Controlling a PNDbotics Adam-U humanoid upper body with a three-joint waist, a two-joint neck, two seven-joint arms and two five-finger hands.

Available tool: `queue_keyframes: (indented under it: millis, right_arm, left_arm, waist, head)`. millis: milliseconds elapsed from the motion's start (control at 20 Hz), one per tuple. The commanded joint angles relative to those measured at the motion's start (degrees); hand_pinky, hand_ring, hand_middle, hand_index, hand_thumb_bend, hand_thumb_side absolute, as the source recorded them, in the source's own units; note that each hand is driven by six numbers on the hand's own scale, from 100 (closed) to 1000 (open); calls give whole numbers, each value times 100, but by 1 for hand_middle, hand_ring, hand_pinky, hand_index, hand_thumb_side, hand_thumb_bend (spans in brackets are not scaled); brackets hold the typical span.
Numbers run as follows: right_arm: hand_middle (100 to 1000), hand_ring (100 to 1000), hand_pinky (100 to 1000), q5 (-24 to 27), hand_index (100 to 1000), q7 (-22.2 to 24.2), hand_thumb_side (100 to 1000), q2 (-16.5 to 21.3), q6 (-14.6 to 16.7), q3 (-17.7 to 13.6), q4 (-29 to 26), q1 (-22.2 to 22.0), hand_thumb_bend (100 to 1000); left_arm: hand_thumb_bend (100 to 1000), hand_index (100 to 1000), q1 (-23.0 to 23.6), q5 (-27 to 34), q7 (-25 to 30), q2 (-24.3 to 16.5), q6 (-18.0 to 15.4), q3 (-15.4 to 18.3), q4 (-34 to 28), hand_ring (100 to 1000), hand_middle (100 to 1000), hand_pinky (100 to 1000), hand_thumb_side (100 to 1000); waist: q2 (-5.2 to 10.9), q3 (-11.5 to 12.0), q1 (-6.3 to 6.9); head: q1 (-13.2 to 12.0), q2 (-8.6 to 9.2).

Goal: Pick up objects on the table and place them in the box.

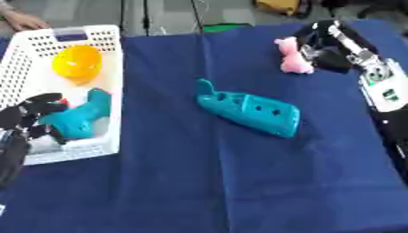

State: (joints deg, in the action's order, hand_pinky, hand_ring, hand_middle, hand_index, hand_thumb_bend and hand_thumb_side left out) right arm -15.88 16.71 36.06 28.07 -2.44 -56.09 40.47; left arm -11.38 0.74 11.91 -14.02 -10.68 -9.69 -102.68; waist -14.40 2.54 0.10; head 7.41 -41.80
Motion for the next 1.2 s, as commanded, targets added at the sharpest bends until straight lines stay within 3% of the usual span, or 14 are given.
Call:
queue_keyframes:
  millis: [50, 500, 700, 950, 1200]
  right_arm:
    - [652, 533, 401, -9, 747, -5, 554, 167, 18, -50, -127, 78, 100]
    - [655, 535, 405, -51, 749, 23, 557, 164, 43, -19, -115, 102, 101]
    - [681, 557, 427, -240, 768, 217, 570, 155, 79, 52, -68, 125, 186]
    - [703, 582, 457, -723, 786, 346, 563, 138, 183, 109, 31, 170, 295]
    - [720, 604, 483, -1572, 800, 349, 558, 39, 350, 211, 243, 242, 350]
  left_arm:
    - [277, 761, -24, 5, -1, -23, -1, 15, -48, 837, 836, 452, 1000]
    - [277, 762, -23, -1, 4, -27, 0, 13, -37, 837, 836, 452, 1000]
    - [278, 762, -31, 1, 14, -26, 0, 9, -35, 837, 836, 452, 1000]
    - [278, 764, -31, 0, 21, -27, 1, 5, -29, 836, 836, 452, 1000]
    - [279, 763, -41, -1, 32, -21, 0, -6, -26, 836, 836, 451, 1000]
  waist:
    - [127, 2, -27]
    - [131, 51, -64]
    - [131, 83, -79]
    - [122, 118, -89]
    - [98, 164, -99]
  head:
    - [-9, 45]
    - [-10, 54]
    - [-6, 59]
    - [-2, 62]
    - [8, 75]
